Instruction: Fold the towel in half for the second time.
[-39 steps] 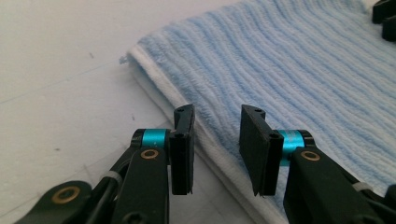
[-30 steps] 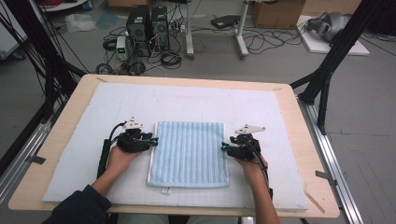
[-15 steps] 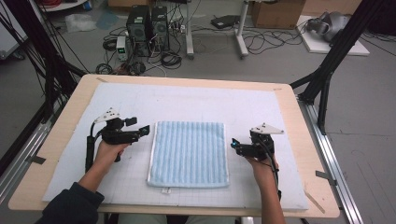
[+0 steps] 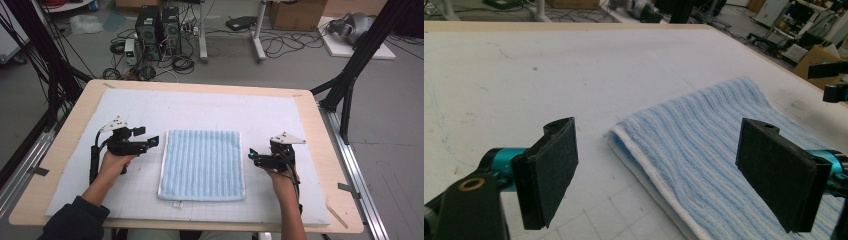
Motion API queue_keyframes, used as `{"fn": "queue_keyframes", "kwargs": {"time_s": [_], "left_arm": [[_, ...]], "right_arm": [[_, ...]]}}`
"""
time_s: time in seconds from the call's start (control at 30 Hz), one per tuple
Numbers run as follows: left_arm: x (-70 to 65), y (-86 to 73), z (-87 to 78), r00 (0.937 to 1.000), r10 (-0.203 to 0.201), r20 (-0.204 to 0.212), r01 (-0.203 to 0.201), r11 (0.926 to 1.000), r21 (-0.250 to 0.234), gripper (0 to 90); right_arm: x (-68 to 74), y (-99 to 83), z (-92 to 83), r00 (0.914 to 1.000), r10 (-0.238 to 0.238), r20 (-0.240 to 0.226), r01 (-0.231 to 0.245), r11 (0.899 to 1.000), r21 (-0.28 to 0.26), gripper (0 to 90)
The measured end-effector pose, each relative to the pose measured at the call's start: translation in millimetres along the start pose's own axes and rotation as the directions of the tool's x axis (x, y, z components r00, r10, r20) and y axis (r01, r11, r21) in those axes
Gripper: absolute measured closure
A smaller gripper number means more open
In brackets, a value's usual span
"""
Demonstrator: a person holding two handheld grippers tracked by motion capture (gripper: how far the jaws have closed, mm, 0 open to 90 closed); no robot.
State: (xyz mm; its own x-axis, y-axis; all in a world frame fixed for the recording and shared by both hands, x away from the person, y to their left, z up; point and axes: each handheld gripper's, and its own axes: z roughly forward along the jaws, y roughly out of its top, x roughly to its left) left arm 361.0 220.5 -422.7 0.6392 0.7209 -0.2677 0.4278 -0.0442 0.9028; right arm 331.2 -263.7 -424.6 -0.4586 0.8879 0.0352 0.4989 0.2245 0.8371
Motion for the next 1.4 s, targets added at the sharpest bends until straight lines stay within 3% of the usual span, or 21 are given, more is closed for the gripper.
{"fn": "queue_keyframes", "kwargs": {"time_s": [0.23,0.5,0.63,0.73,0.97,1.0,1.07,1.23,1.27,1.3,1.33,1.4], "left_arm": [[0.7,-0.5,1.2,0.9998,-0.017,0.012,0.017,0.9998,-0.004,17.8],[2.6,0.9,2.3,0.9999,-0.009,0.009,0.009,0.9999,0.005,18.6],[4.8,9.7,4.8,0.9999,0.017,0.002,-0.017,0.9999,-0.003,19.4],[8.7,16.6,17.2,0.9992,0.034,0.02,-0.035,0.9974,0.062,25.2],[16.5,26.0,37.6,0.999,0.041,0.015,-0.042,0.9951,0.09,30.0],[19.3,25.2,47.3,0.9989,0.046,0.008,-0.047,0.99,0.133,30.8],[20.9,24.1,56.9,0.9985,0.055,-0.002,-0.054,0.9843,0.168,32.4],[20.1,21.3,72.7,0.9963,0.086,-0.009,-0.082,0.9768,0.198,39.1],[19.5,18.8,79.1,0.9953,0.096,-0.009,-0.092,0.9692,0.229,39.5],[19.5,18.8,79.1,0.9953,0.096,-0.009,-0.092,0.9692,0.229,41.0],[18.7,16.5,82.9,0.9934,0.115,0.005,-0.112,0.9608,0.254,43.2],[17.8,15.3,84.9,0.9926,0.121,0.006,-0.118,0.9579,0.262,45.9]], "right_arm": [[-1.0,-0.1,0.8,1.0,0.003,0.003,-0.003,1.0,-0.002,12.2],[0.0,0.2,3.5,0.9999,0.01,-0.01,-0.01,1.0,-0.004,12.3],[1.8,0.2,5.0,0.9998,0.005,-0.021,-0.004,1.0,0.004,12.3],[2.1,0.9,4.5,0.9995,0.015,-0.029,-0.015,1.0,-0.009,12.3],[2.6,0.2,7.1,0.9993,0.011,-0.035,-0.011,1.0,0.008,12.3],[2.6,0.2,7.3,0.9993,0.01,-0.035,-0.01,1.0,0.007,12.3],[3.3,0.1,7.1,0.9992,0.015,-0.038,-0.015,1.0,0.01,12.3],[3.8,0.4,7.2,0.9992,0.012,-0.039,-0.012,1.0,0.01,12.3],[3.8,0.3,7.3,0.9991,0.013,-0.04,-0.012,1.0,0.01,12.3],[3.8,0.3,7.3,0.9991,0.013,-0.04,-0.012,1.0,0.01,12.3],[4.1,0.3,7.2,0.9991,0.013,-0.041,-0.013,1.0,0.013,12.3],[4.0,0.3,7.2,0.9991,0.016,-0.04,-0.015,1.0,0.013,12.3]]}}
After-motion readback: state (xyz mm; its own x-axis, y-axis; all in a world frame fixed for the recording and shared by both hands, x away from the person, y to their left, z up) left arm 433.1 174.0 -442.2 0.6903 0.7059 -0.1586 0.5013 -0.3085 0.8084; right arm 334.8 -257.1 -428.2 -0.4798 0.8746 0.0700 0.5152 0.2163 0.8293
